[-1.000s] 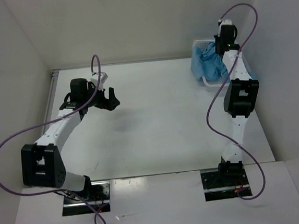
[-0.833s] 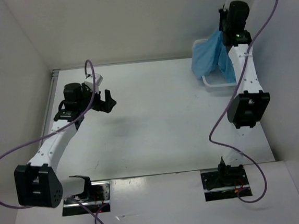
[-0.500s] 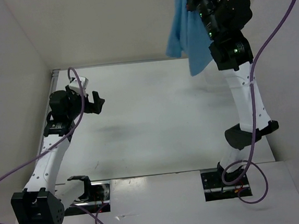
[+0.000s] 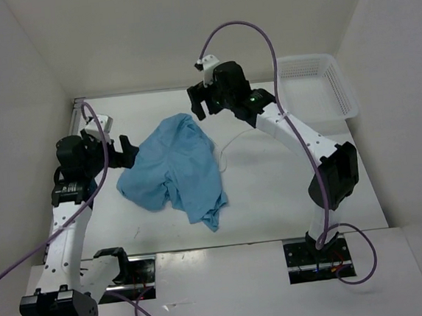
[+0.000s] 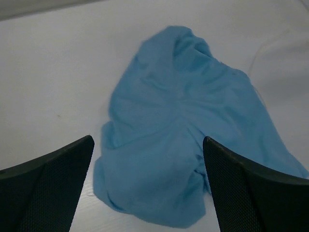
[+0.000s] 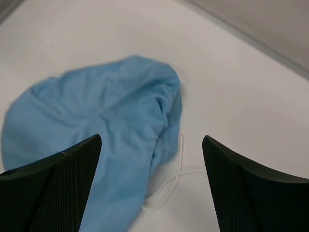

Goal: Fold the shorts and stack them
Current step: Move the shorts to the center of the board

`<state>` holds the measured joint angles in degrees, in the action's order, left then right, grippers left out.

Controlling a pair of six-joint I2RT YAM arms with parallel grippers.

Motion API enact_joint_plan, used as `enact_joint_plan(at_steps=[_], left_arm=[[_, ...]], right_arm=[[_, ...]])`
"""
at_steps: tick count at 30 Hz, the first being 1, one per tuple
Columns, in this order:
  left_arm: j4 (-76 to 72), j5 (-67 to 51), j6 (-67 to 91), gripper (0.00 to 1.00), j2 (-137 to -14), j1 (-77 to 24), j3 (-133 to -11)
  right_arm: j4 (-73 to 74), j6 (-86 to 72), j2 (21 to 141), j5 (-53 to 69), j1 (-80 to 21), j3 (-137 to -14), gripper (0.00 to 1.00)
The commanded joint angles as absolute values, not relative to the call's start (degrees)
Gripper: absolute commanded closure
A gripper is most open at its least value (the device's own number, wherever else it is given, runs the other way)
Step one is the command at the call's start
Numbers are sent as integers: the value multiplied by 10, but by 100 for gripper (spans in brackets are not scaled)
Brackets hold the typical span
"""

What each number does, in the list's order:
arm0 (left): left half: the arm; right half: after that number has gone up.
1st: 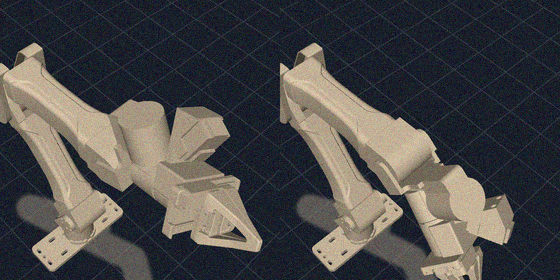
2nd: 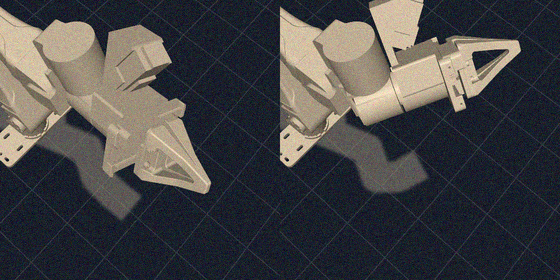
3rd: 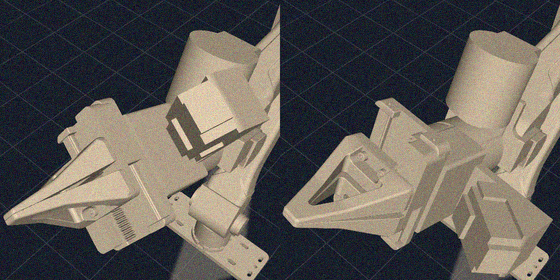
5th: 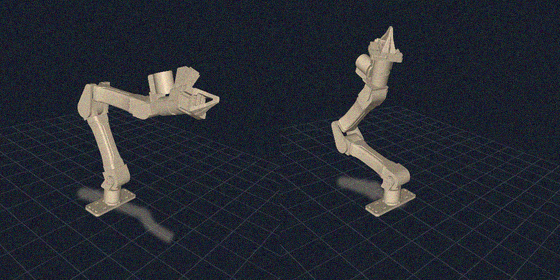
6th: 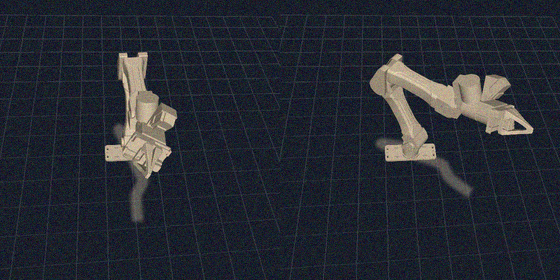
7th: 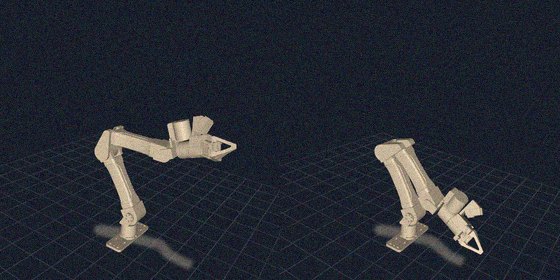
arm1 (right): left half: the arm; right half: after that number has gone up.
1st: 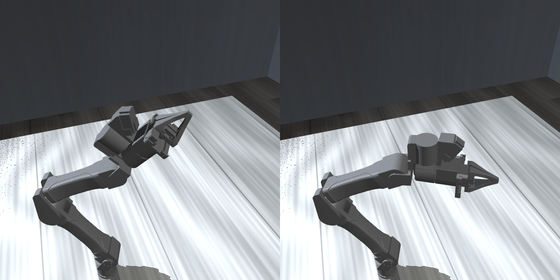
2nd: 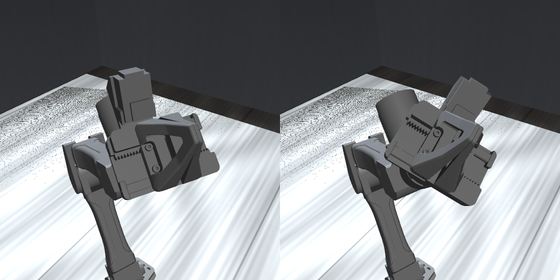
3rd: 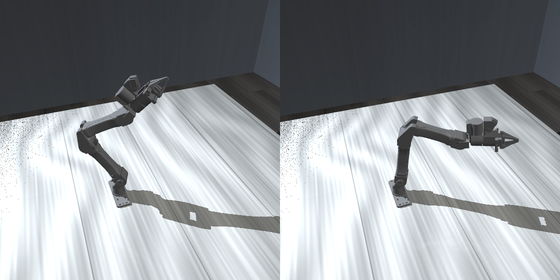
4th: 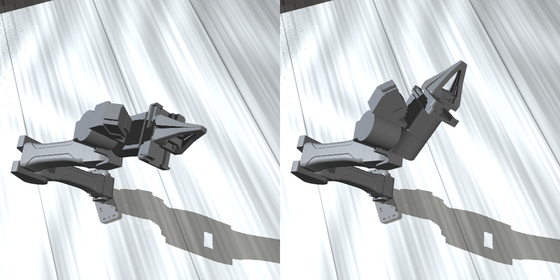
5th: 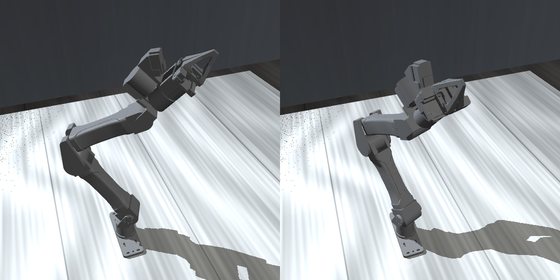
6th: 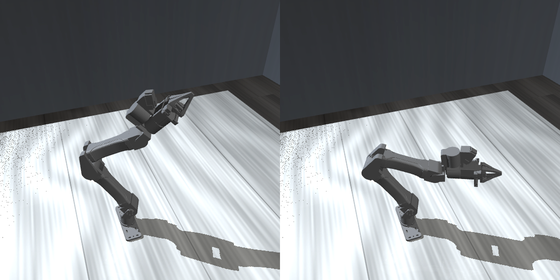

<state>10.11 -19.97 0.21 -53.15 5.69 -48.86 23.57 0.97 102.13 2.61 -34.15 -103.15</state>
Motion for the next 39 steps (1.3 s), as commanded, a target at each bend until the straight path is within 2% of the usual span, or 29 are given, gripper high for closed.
enact_joint_plan(at_steps=[1, 7, 11, 16, 21, 25, 27, 28, 29, 31, 32, 34, 36, 37, 39], left_arm=[[211, -291, 0, 0, -532, 28, -509], [270, -309, 0, 0, -595, -89, -497], [255, -305, 0, 0, -656, -232, -492], [172, -197, 0, 0, -725, -383, -453], [113, -183, 0, 0, -755, -409, -420], [91, -199, 0, 21, -775, -403, -415], [91, -233, 0, 38, -780, -391, -415], [91, -233, 0, 50, -780, -385, -415], [84, -233, 0, 81, -780, -385, -409], [78, -227, 0, 96, -773, -378, -402], [72, -227, 0, 98, -766, -378, -396], [67, -213, 0, 96, -760, -378, -389], [67, -207, 0, 87, -755, -378, -384], [67, -200, 0, 69, -749, -378, -384], [74, -193, 0, 45, -742, -378, -384]], right_arm=[[194, 19, 963, -9, -337, -986, 10], [147, 7, 958, -19, -287, -854, 25], [109, 12, 989, -31, -276, -777, 31], [73, -16, 1050, 2, -271, -784, 35], [80, -65, 1125, 90, -265, -852, 37], [99, -111, 1199, 111, -260, -890, 38], [106, -125, 1208, 133, -260, -903, 38], [106, -132, 1214, 140, -260, -903, 38], [106, -138, 1214, 146, -260, -903, 38], [106, -144, 1214, 160, -260, -884, 38], [106, -152, 1214, 168, -260, -879, 38], [106, -159, 1214, 175, -260, -871, 38], [106, -164, 1214, 193, -266, -866, 38], [106, -170, 1214, 201, -266, -866, 38], [106, -182, 1207, 223, -266, -866, 38]])
